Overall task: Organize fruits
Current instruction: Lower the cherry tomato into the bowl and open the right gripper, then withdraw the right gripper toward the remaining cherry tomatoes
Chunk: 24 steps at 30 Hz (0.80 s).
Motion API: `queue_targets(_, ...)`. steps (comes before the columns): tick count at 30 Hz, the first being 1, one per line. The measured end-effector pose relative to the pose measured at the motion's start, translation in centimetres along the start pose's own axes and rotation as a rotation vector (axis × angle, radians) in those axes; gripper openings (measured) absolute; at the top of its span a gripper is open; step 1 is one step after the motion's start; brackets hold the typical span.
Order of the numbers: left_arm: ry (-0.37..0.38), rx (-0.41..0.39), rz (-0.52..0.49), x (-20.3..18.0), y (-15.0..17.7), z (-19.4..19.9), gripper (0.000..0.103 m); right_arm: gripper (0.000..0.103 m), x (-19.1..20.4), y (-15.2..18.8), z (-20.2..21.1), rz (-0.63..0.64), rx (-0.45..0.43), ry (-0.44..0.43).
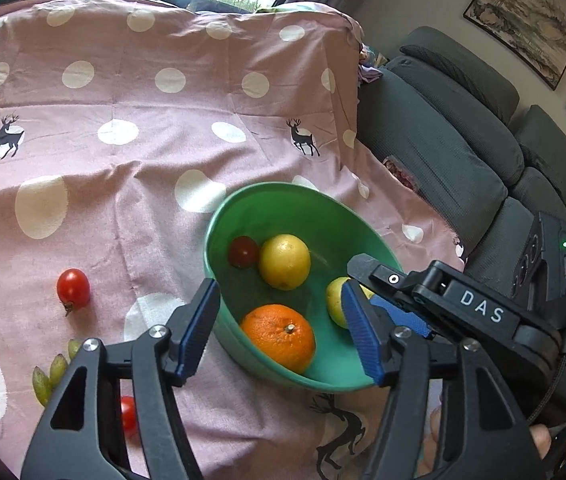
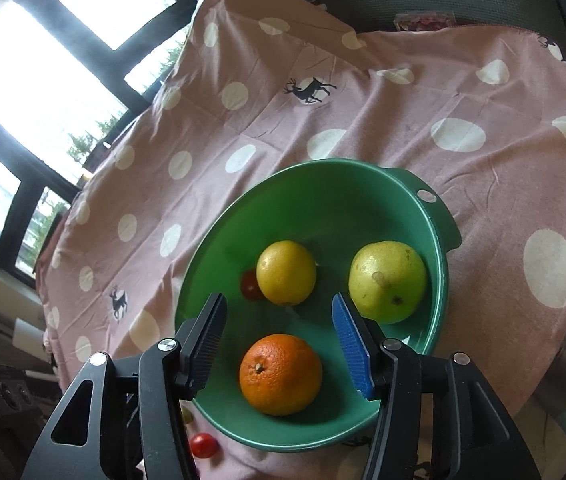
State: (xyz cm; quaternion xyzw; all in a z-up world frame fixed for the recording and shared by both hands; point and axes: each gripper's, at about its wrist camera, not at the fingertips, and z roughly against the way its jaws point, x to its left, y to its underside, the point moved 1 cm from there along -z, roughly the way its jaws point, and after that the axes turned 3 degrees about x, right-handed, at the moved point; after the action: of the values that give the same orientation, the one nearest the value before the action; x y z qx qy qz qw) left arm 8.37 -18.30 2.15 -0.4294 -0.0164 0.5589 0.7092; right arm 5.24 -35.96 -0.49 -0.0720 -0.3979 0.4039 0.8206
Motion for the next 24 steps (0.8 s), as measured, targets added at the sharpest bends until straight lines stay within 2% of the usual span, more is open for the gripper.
queue_targets(5, -0.059, -0.052, 0.038, 2.3, -0.1, 3.3, 0.076, 0.057, 0.0, 0.1, 0.7, -0.022, -0.002, -0.072)
queue_targets(6, -0.078, -0.062, 0.055, 3.0, -0.2, 4.0, 0.077, 0.06, 0.1, 0.1, 0.8, -0.024, -0.002, -0.081)
queue_targets(7, -0.101, -0.07, 0.077, 3.9, -0.2, 4.7, 0.078, 0.063, 0.1, 0.1, 0.8, -0.024, -0.003, -0.089)
queue_targets(14, -0.301, -0.115, 0.231, 9.9, 0.2, 9.6, 0.083, 0.065, 0.9, 0.3, 2.2, -0.008, -0.029, -0.118)
queue_targets(17, -0.392, -0.12, 0.264, 11.9, 0.8, 11.1, 0.083, 0.065, 2.3, 0.7, 2.3, 0.042, -0.019, -0.122)
queue_targets(24, -0.481, -0.093, 0.366, 16.0, 3.1, 12.7, 0.084, 0.065, 7.8, 2.9, 0.1, 0.213, 0.072, -0.147)
